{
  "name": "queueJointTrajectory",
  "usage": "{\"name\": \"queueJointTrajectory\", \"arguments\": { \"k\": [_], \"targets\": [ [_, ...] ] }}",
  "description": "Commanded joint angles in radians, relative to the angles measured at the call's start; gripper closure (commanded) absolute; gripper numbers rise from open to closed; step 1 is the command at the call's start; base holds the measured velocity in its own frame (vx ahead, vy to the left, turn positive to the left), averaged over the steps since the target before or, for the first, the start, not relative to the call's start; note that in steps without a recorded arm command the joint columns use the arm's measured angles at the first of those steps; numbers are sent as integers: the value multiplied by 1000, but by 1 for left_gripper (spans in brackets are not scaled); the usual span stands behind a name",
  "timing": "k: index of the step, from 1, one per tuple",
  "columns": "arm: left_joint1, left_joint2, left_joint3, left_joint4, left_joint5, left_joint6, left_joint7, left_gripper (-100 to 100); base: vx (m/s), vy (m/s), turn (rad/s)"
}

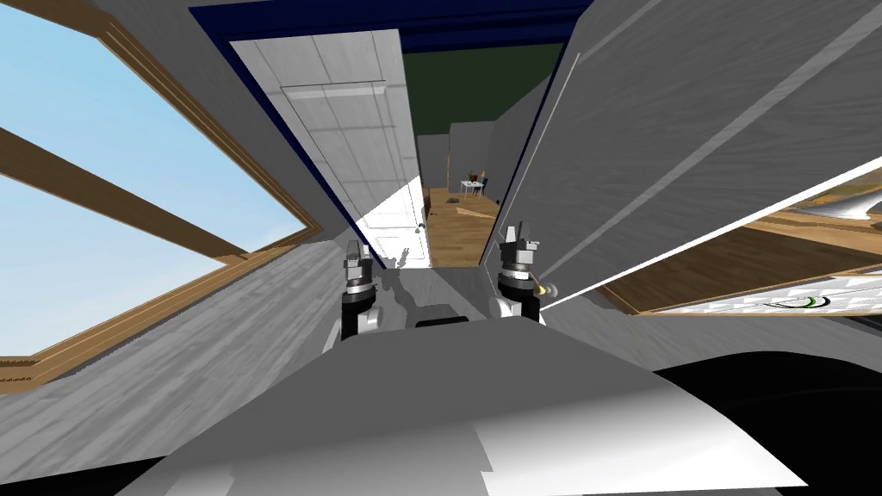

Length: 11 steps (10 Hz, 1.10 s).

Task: Pull the door open

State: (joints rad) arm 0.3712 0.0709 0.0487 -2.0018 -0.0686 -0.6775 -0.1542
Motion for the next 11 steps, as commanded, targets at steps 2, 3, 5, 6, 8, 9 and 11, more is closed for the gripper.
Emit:
{"name": "queueJointTrajectory", "arguments": {
  "k": [2, 3, 5, 6, 8, 9, 11],
  "targets": [
    [-21, 14, 10, 68, -13, -18, -40, -100, 97, -25, 11],
    [-28, 18, 12, 91, -19, -23, -56, -100, 103, -37, 16],
    [-41, 25, 16, 138, -31, -33, -90, -100, 91, -31, 17],
    [-47, 29, 18, 161, -38, -38, -107, -100, 101, -25, 13],
    [-61, 36, 22, 209, -51, -48, -141, -100, 110, -32, 17],
    [-67, 40, 24, 234, -58, -53, -159, -100, 98, -29, 20],
    [-81, 47, 27, 283, -71, -64, -195, -100, 98, -30, 15]
  ]
}}
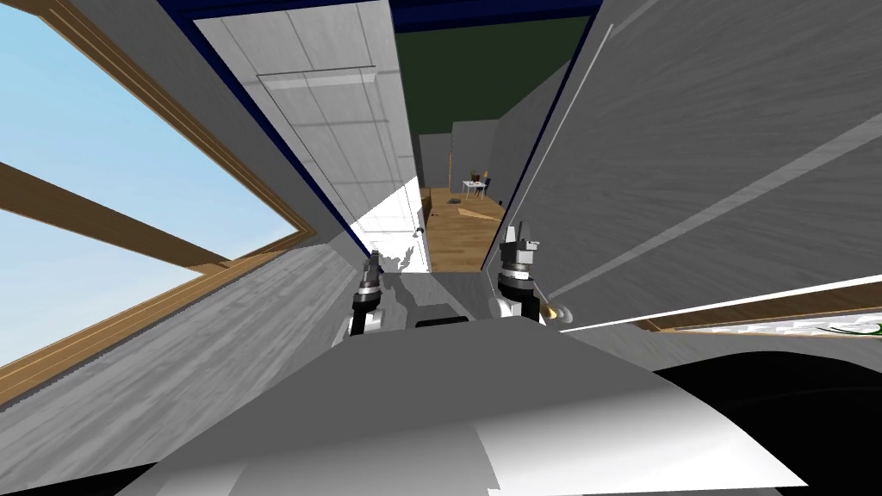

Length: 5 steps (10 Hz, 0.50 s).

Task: Pull the door open

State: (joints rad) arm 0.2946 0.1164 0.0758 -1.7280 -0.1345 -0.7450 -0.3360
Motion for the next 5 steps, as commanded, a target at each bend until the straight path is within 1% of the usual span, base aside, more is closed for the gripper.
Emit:
{"name": "queueJointTrajectory", "arguments": {
  "k": [1, 5],
  "targets": [
    [-12, 5, 2, 34, -12, -2, -31, -100, 102, -38, 19],
    [-40, 19, 10, 135, -39, -23, -104, -100, 99, -34, 17]
  ]
}}
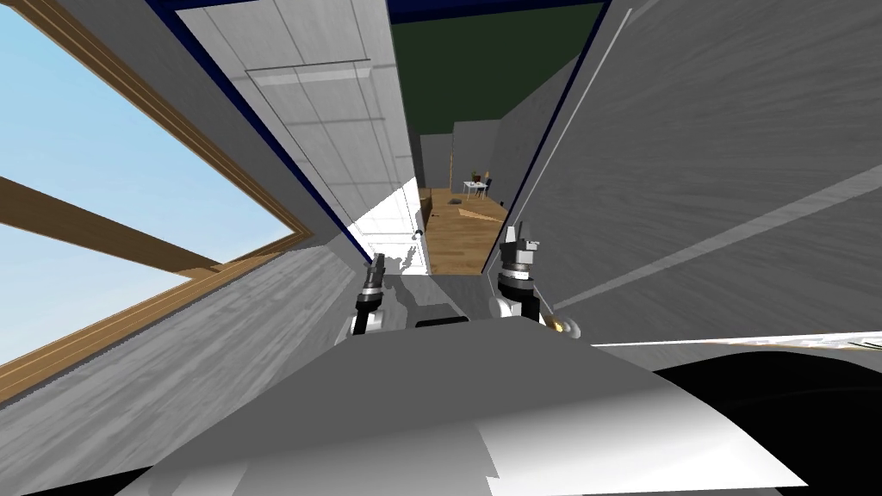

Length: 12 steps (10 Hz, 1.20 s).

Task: Pull the door open

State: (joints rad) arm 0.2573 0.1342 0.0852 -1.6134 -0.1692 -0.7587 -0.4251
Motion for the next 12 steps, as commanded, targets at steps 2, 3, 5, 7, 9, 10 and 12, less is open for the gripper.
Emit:
{"name": "queueJointTrajectory", "arguments": {
  "k": [2, 3, 5, 7, 9, 10, 12],
  "targets": [
    [-17, 8, 5, 72, -18, -20, -51, -100, 95, -34, 18],
    [-24, 11, 7, 97, -25, -26, -70, -100, 93, -31, 13],
    [-38, 18, 11, 148, -39, -36, -107, -100, 98, -32, 18],
    [-52, 24, 15, 199, -53, -47, -143, -100, 97, -35, 16],
    [-66, 30, 19, 250, -67, -58, -180, -100, 103, -28, 16],
    [-73, 33, 21, 274, -73, -63, -198, -100, 98, -42, 16],
    [-87, 39, 25, 324, -87, -74, -233, -100, 88, -43, 15]
  ]
}}
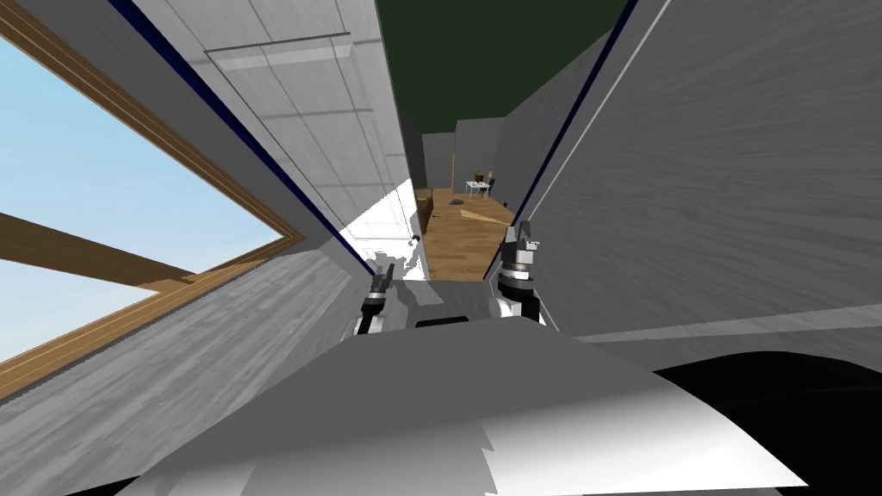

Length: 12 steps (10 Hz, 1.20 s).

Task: Pull the door open

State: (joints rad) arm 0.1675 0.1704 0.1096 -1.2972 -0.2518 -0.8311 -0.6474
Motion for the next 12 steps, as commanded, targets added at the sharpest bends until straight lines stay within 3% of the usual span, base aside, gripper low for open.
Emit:
{"name": "queueJointTrajectory", "arguments": {
  "k": [1, 12],
  "targets": [
    [-4, 6, 3, 32, -11, -7, -29, -100, 103, -41, 18],
    [-74, 33, 23, 281, -78, -59, -208, -100, 96, -33, 15]
  ]
}}
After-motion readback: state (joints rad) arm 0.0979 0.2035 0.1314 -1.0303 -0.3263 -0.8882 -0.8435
